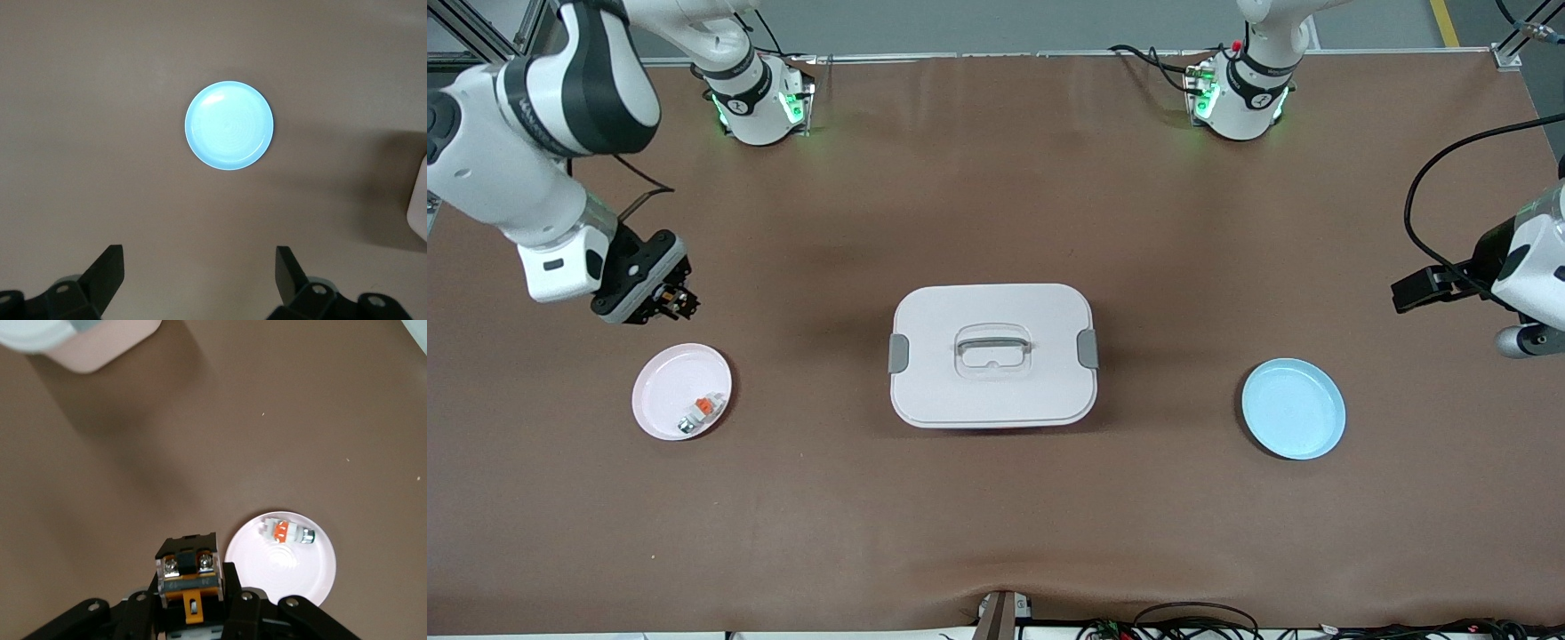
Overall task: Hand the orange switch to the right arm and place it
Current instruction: 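Carry the switch with the right gripper to the white plate while the left gripper withdraws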
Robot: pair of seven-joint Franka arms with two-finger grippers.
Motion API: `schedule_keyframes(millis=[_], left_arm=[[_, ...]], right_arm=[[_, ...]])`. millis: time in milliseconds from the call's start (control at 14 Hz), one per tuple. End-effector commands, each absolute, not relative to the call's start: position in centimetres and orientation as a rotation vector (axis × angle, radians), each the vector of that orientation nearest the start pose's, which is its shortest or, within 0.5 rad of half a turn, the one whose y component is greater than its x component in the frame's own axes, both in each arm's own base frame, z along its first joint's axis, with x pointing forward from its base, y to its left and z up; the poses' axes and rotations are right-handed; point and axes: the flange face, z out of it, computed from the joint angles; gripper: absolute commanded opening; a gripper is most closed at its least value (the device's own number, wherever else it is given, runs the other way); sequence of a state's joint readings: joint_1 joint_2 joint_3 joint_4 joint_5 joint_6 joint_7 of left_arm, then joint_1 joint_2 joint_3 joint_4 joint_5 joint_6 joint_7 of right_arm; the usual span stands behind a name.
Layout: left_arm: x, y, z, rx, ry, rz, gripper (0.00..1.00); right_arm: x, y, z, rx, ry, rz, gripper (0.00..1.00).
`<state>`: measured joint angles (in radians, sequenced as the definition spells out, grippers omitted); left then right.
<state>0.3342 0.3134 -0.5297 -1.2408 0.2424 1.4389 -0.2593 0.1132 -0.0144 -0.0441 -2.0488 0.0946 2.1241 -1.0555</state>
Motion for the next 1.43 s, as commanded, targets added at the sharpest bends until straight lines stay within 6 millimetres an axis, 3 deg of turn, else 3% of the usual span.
schedule_keyframes(millis=[0,286,429,571,714,1071,1357], left_arm=[[61.5,-2.3,61.9,-3.018,-0.088,0.054,1.0],[61.0,-2.6,62.9,-3.007,-0.086,0.027,1.0],[60.9,-2.5,62.8,-3.006,-0.08,0.029,1.0],[60.2,-4.3,63.3,-3.004,-0.046,0.023,1.0],[58.1,-5.9,63.3,-2.999,-0.041,0.03,1.0],[53.3,-6.0,61.9,-3.085,-0.072,-0.046,1.0],[52.3,-6.0,62.4,-3.091,-0.072,-0.028,1.0]], right_arm=[[57.1,1.4,43.2,-2.558,-1.814,-0.175,0.0],[58.2,-2.3,39.2,-2.518,-1.937,-0.095,0.0],[58.8,-3.0,37.3,-2.499,-2.011,-0.053,0.0],[59.2,-5.1,35.1,-2.492,-2.014,-0.04,0.0],[59.5,-6.2,33.2,-2.491,-2.019,-0.042,0.0],[60.3,-7.4,26.5,-2.486,-2.027,-0.043,0.0],[60.1,-7.3,22.7,-2.429,-2.05,-0.01,0.0]])
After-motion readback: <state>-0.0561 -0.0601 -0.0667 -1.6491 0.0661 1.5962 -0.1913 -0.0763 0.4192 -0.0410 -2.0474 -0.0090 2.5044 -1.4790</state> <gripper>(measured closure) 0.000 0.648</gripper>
